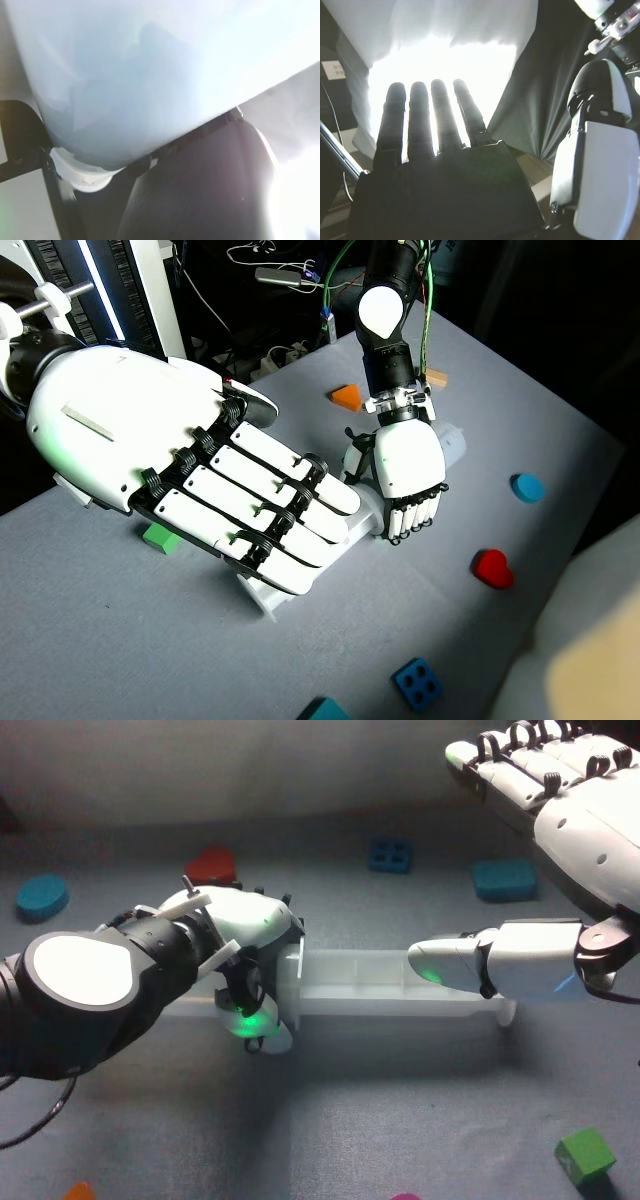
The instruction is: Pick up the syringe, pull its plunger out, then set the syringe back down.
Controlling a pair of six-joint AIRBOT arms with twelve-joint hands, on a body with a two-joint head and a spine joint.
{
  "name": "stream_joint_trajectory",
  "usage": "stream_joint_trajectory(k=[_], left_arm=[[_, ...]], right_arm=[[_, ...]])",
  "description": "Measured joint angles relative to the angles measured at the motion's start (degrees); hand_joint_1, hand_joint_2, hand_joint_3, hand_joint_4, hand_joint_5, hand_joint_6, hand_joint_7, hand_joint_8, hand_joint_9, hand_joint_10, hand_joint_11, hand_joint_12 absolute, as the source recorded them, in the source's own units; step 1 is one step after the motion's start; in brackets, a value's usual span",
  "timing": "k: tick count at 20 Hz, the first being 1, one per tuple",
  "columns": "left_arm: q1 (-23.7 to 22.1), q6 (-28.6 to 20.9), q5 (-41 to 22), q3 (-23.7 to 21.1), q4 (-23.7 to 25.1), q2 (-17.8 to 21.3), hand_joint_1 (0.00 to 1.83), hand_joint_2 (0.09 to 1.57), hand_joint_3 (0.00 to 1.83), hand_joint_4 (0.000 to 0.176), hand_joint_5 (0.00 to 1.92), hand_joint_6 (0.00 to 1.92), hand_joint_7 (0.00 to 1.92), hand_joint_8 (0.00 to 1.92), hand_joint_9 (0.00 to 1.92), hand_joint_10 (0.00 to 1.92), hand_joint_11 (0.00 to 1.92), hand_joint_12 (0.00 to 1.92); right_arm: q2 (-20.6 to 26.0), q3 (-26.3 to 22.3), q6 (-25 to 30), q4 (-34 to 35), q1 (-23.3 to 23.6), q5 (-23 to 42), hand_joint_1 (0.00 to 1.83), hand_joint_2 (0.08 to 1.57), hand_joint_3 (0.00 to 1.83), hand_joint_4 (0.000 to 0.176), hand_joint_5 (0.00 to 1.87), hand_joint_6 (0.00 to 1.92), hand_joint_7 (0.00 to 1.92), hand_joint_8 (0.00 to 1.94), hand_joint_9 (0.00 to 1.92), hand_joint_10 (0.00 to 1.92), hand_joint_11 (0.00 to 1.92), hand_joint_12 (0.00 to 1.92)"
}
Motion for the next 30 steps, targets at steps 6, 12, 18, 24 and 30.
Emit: stream_joint_trajectory(k=[6, 12, 18, 24, 30], left_arm=[[-0.2, -0.2, 0.0, 0.0, 0.2, 0.0, 0.86, 0.99, 0.0, 0.0, 0.64, 0.03, 0.68, 0.09, 0.59, 0.26, 0.24, 0.99], [-0.4, -0.2, 0.2, 0.0, 0.2, 0.0, 0.53, 0.93, 0.0, 0.0, 0.24, 0.0, 0.24, 0.0, 0.23, 0.0, 0.0, 0.69], [-0.7, -0.2, -0.2, -0.2, 0.3, 0.0, 0.45, 0.91, 0.0, 0.0, 0.0, 0.0, 0.0, 0.0, 0.0, 0.0, 0.0, 0.16], [-1.1, -0.2, -0.4, -1.7, 0.2, 1.5, 0.43, 0.9, 0.0, 0.0, 0.0, 0.0, 0.0, 0.0, 0.0, 0.0, 0.0, 0.13], [-3.3, -0.1, -0.6, -3.0, 0.2, 4.3, 0.42, 0.9, 0.0, 0.0, 0.0, 0.0, 0.0, 0.0, 0.0, 0.0, 0.0, 0.12]], right_arm=[[-0.1, 0.0, 0.0, 0.0, 0.0, 0.2, 0.33, 0.89, 0.0, 0.0, 0.0, 0.0, 0.0, 0.0, 0.0, 0.0, 0.0, 0.0], [-0.1, 0.0, 0.0, 0.0, 0.0, 0.3, 0.35, 0.88, 0.0, 0.0, 0.0, 0.0, 0.0, 0.0, 0.0, 0.0, 0.0, 0.0], [-0.1, 0.0, 0.0, 0.0, 0.0, 0.4, 0.36, 0.88, 0.0, 0.0, 0.0, 0.0, 0.0, 0.0, 0.0, 0.0, 0.0, 0.0], [-0.2, 0.0, 0.0, 0.0, 0.0, 0.6, 0.36, 0.88, 0.0, 0.0, 0.0, 0.0, 0.0, 0.0, 0.0, 0.0, 0.0, 0.0], [-0.2, 0.0, 0.0, 0.1, 0.0, 0.8, 0.36, 0.88, 0.0, 0.0, 0.0, 0.0, 0.0, 0.0, 0.0, 0.0, 0.0, 0.0]])
